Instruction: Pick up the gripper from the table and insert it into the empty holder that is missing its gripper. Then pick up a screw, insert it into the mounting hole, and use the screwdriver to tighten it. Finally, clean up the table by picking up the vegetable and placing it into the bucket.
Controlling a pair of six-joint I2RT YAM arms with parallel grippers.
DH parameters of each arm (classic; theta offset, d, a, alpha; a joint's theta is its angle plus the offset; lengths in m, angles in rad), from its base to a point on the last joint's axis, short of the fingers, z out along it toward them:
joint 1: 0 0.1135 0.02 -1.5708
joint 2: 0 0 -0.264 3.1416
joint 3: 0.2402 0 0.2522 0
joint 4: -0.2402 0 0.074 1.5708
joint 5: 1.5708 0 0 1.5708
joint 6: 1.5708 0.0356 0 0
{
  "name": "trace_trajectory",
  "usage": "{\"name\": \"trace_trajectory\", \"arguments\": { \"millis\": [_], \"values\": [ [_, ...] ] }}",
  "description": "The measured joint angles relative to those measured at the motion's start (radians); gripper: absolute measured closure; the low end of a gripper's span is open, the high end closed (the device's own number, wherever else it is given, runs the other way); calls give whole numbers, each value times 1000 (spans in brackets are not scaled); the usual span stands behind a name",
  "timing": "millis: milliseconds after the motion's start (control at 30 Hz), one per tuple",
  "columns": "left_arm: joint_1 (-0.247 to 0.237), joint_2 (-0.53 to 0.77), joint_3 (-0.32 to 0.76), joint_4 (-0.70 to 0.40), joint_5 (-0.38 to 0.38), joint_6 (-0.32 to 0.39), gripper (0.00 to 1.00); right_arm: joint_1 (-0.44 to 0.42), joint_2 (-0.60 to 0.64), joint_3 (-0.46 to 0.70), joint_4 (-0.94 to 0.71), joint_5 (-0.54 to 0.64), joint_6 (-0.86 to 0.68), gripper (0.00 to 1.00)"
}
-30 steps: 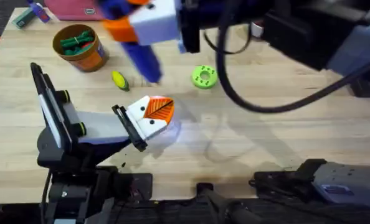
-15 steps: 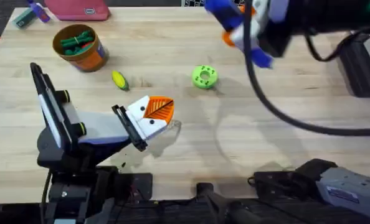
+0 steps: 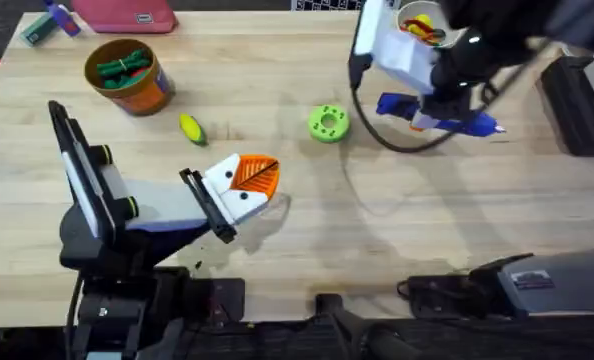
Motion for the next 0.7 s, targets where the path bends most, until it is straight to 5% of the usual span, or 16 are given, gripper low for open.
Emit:
{"name": "trace_trajectory", "arguments": {
  "millis": [400,433,600,633,700],
  "values": [
    [0,0,0,0,0,0,991,-2,260,0,134,21,-66,975],
    [0,0,0,0,0,0,991,-2,263,0,136,21,-63,900],
    [0,0,0,0,0,0,991,-2,262,0,139,33,-68,162],
    [0,0,0,0,0,0,991,-2,262,0,140,35,-70,56],
    [0,0,0,0,-1,0,991,-2,261,0,139,38,-72,13]
  ]
}}
